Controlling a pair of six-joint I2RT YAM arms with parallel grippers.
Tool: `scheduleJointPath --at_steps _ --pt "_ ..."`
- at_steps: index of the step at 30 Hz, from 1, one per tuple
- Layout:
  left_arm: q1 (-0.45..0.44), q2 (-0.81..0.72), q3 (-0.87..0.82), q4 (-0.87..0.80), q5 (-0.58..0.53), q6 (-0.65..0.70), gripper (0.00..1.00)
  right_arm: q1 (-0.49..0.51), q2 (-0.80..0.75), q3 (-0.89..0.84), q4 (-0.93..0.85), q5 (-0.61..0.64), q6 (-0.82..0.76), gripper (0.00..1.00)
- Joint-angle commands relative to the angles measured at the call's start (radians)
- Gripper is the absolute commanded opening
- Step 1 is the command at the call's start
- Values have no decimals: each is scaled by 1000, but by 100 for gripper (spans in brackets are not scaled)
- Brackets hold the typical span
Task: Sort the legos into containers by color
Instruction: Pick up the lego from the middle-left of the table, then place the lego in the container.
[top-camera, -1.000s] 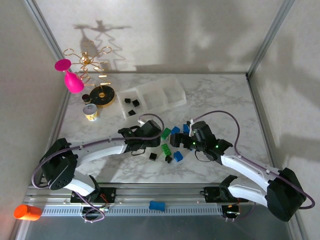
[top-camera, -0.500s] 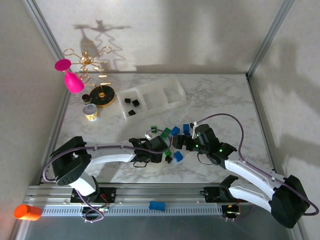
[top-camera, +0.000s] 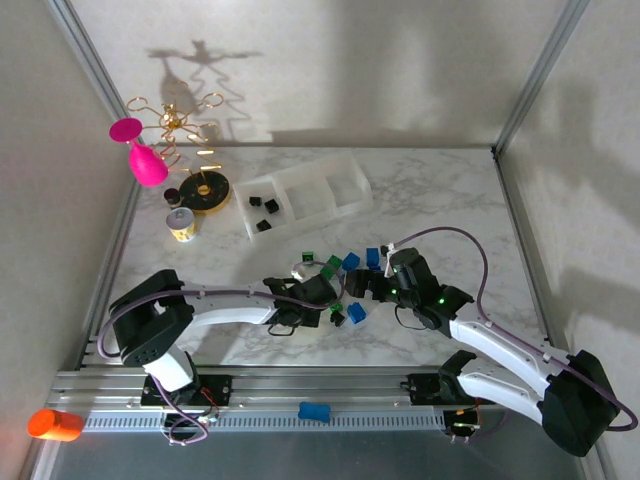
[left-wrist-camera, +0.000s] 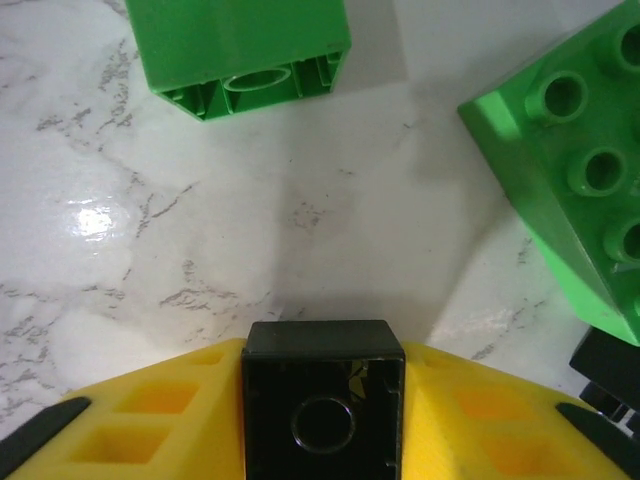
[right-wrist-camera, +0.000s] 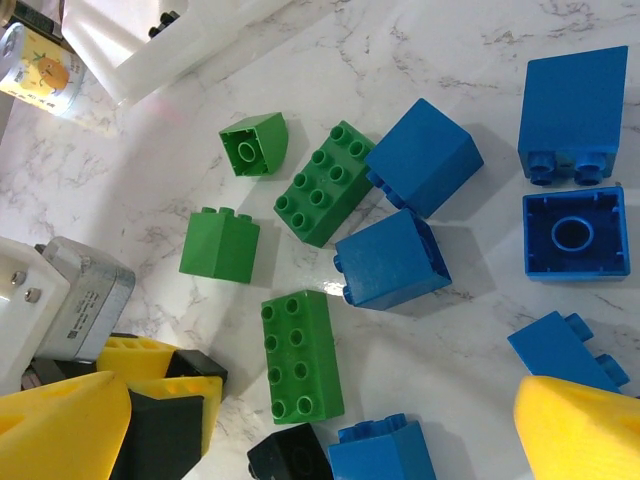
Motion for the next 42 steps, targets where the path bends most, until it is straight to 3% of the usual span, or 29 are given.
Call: scheduleJointPath --at_steps 1,12,23,26,33,42 --pt "-8 -7 -20 -6 -21 -15 34 -5 6 -9 7 16 5 99" --pt "32 -103 56 -104 -111 10 33 -5 21 25 49 -17 -16 99" --pt "301 -146 254 -144 -250 179 35 -5 128 102 181 -77 -18 99" --pt "380 -94 338 -116 -290 228 36 -5 165 117 227 -90 -3 99" --pt "555 124 526 -63 -234 273 35 -2 246 170 284 -104 -7 99" --pt "625 375 720 -53 -240 301 35 -2 285 195 289 -116 -19 99"
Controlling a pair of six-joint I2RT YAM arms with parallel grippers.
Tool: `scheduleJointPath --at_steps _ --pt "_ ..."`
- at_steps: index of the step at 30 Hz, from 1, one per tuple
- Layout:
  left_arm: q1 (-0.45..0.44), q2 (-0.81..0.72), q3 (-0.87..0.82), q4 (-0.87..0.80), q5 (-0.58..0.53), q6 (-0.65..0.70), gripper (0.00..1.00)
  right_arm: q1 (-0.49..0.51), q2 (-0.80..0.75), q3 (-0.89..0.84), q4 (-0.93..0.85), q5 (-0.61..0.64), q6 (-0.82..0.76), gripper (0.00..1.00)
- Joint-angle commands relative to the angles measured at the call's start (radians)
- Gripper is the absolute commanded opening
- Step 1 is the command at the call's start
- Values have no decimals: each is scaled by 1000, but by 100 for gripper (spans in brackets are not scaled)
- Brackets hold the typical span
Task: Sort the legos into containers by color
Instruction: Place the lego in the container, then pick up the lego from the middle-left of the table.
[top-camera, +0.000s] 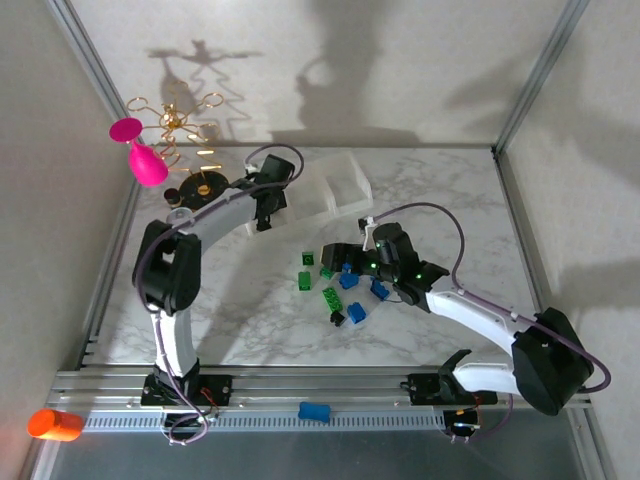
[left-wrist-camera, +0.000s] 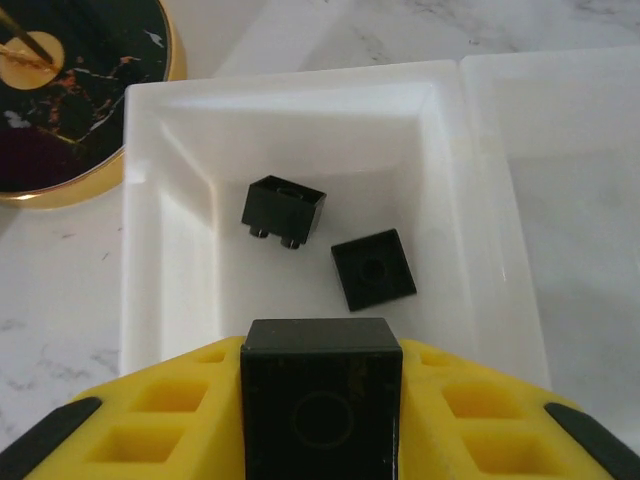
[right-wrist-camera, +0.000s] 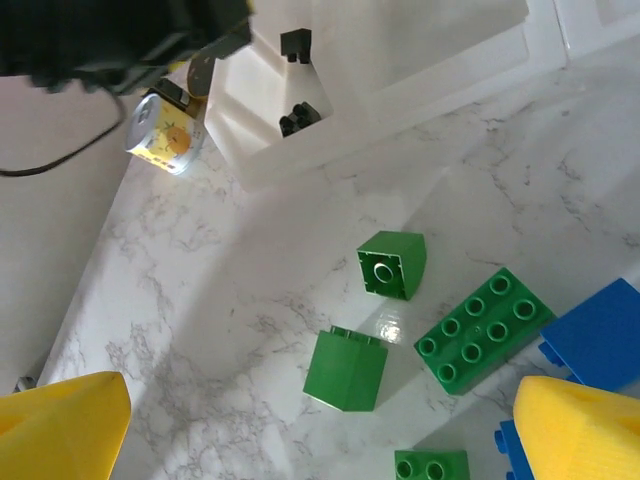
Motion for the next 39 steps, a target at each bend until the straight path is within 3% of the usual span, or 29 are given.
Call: scheduleJointPath --at_steps 1,9,14,22,32,39 --pt "15 58 73 -2 -25 33 35 -2 19 29 21 -22 -13 99" --pt "19 121 130 -37 -52 56 48 -2 17 39 11 -20 -15 99" --pt "21 101 134 -54 -64 61 52 -2 16 59 -21 -17 -31 99" --pt "-3 -112 1 -37 4 8 51 -5 -14 78 -119 47 -51 99" --pt "-198 -435 -327 19 40 -124 52 -40 -23 17 -168 64 -28 99" --pt "-430 -579 -520 25 61 -324 55 -40 -96 -99 -181 84 39 99"
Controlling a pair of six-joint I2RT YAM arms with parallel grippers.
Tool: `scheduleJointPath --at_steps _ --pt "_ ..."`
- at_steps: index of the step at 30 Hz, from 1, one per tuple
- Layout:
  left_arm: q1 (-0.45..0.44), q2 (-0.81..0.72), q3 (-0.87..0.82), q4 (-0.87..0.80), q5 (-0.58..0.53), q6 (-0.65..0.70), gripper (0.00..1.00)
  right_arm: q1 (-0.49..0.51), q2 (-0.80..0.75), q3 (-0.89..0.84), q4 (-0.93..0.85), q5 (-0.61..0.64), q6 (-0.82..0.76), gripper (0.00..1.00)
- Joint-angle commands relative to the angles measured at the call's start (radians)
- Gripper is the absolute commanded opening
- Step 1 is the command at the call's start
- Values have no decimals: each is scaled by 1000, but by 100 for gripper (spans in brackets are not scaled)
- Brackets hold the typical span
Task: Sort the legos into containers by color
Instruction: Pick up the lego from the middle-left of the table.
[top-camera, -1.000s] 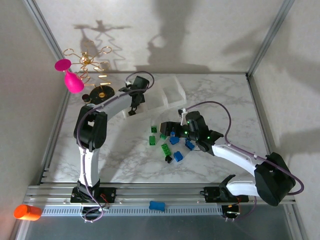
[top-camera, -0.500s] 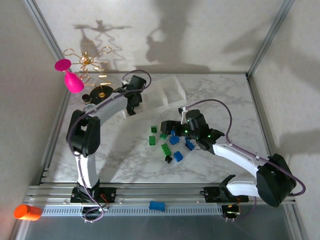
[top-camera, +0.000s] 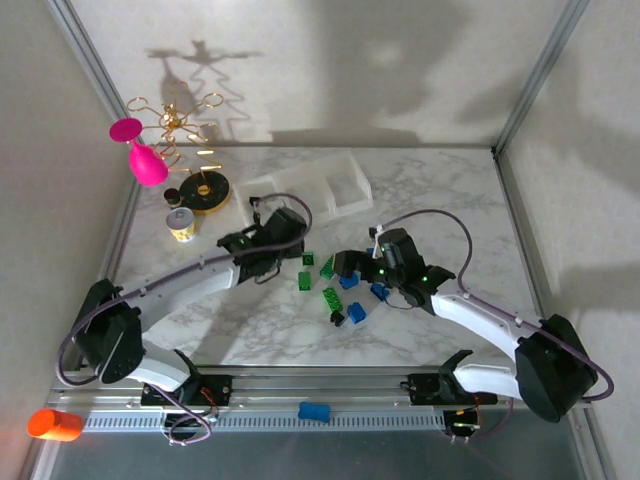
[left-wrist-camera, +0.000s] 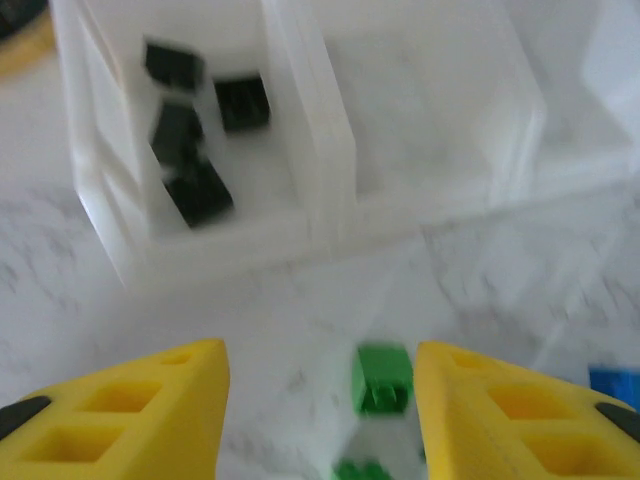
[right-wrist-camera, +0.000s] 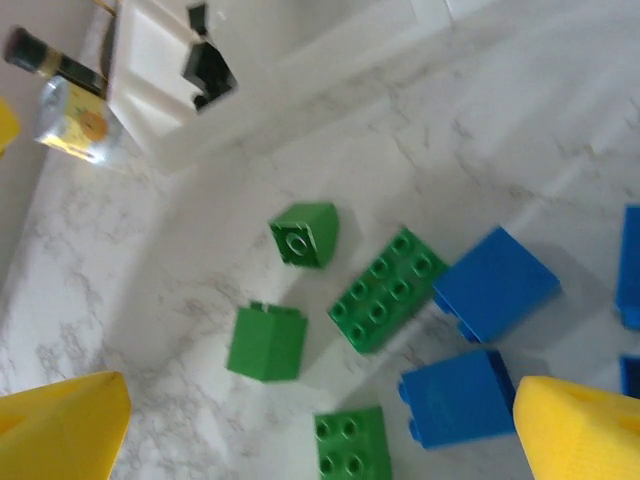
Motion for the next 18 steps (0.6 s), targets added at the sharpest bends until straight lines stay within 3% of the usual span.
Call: scheduleJointPath --at_steps 1,6,10,18 --pt "-101 -55 -57 -10 10 -147 55 -1 -56 -50 -38 41 39 99" --pt "-245 -20 -100 -9 37 -252 57 -1 -132 -96 -94 90 50 99" --pt "-337 77 -64 -6 59 -244 59 -4 -181 -115 -140 125 68 99" --pt "-394 227 -46 19 118 -266 59 -13 -259 -134 -187 167 87 99"
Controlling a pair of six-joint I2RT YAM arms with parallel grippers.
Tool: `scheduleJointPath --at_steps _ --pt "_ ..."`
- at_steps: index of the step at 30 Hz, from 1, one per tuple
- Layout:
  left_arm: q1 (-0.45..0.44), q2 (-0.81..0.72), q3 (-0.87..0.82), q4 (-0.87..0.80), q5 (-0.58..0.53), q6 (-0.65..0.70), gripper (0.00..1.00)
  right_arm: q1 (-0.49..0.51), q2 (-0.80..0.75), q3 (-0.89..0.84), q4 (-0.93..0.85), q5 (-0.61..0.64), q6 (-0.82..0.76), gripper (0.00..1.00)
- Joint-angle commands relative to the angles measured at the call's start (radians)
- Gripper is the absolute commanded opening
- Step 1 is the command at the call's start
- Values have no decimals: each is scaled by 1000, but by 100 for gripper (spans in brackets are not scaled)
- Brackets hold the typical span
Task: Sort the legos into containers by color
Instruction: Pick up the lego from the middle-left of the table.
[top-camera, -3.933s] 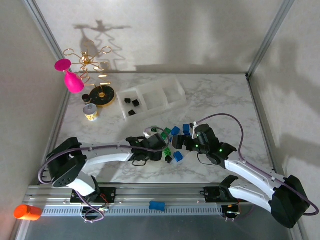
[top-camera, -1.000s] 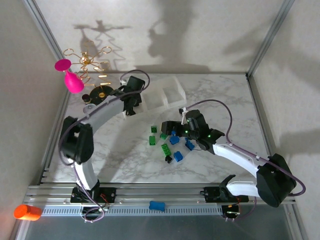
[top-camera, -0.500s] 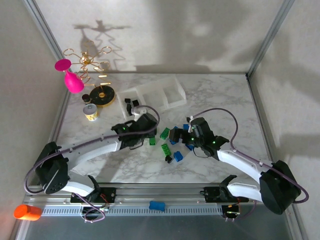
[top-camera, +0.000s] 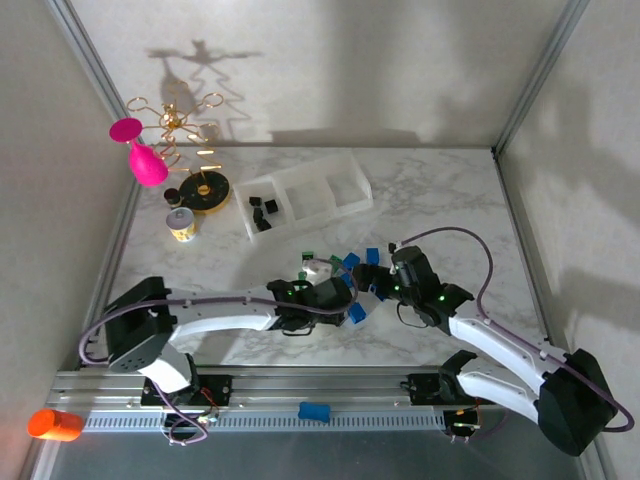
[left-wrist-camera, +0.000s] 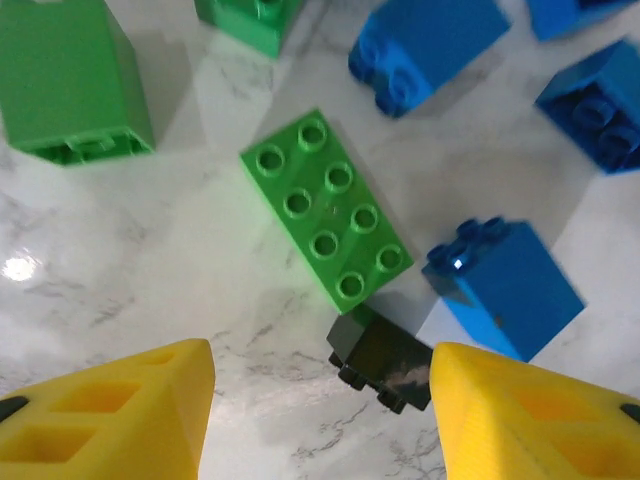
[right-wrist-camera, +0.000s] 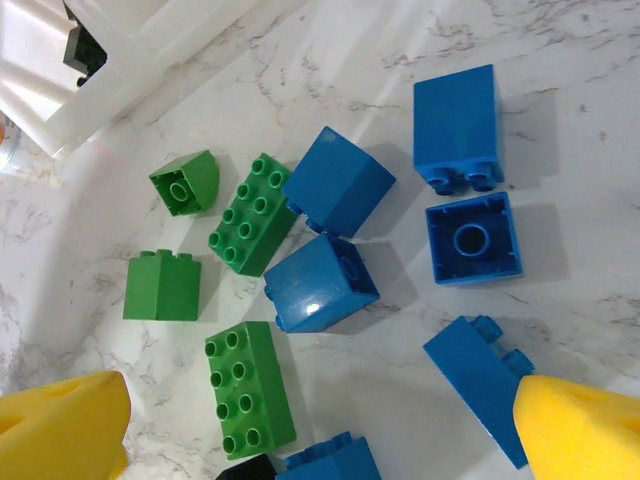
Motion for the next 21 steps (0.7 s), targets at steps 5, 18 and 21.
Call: scheduleJointPath --at_steps 5,18,21 --pt "-20 97 46 43 44 -28 60 -16 -60 -28 -44 50 32 99" --pt "-27 147 69 64 67 8 61 -26 -67 -29 -44 40 22 99" --pt "-34 117 75 29 35 6 61 -28 -67 -28 -41 41 19 99"
